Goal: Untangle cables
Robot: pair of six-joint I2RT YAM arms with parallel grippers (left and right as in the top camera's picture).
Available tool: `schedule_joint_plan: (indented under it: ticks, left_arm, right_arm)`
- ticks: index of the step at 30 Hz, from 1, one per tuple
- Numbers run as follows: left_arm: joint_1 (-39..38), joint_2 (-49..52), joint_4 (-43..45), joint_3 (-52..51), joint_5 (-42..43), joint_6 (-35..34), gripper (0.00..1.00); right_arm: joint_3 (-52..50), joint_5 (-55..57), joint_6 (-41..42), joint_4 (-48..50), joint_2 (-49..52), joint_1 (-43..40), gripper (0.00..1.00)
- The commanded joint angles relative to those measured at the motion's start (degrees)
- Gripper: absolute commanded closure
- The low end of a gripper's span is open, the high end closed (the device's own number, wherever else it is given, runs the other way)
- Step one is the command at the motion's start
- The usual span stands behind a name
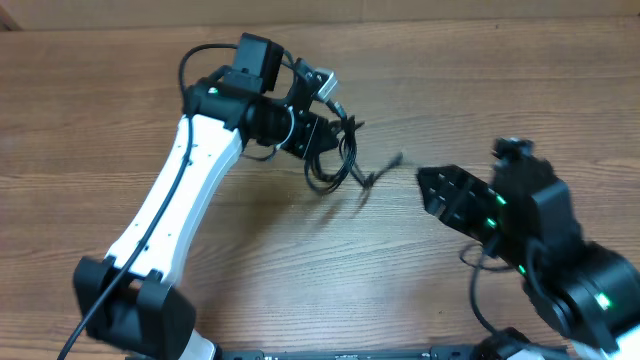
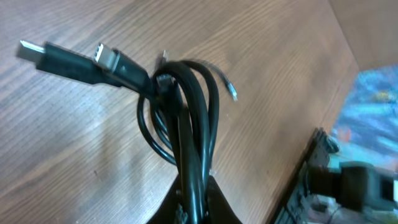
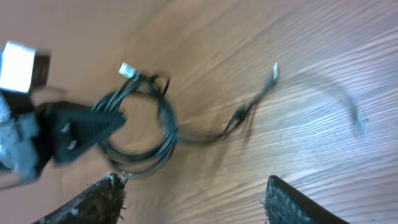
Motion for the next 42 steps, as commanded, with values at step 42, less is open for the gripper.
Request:
schedule_joint_plan:
  ticks: [42]
  left_arm:
    - [9.86, -19.98, 0.28, -10.43, 22.49, 24.72, 0.96]
  right_arm:
    - [0.72, -25.55, -27.45, 9.31, 11.69, 0.26, 0.25]
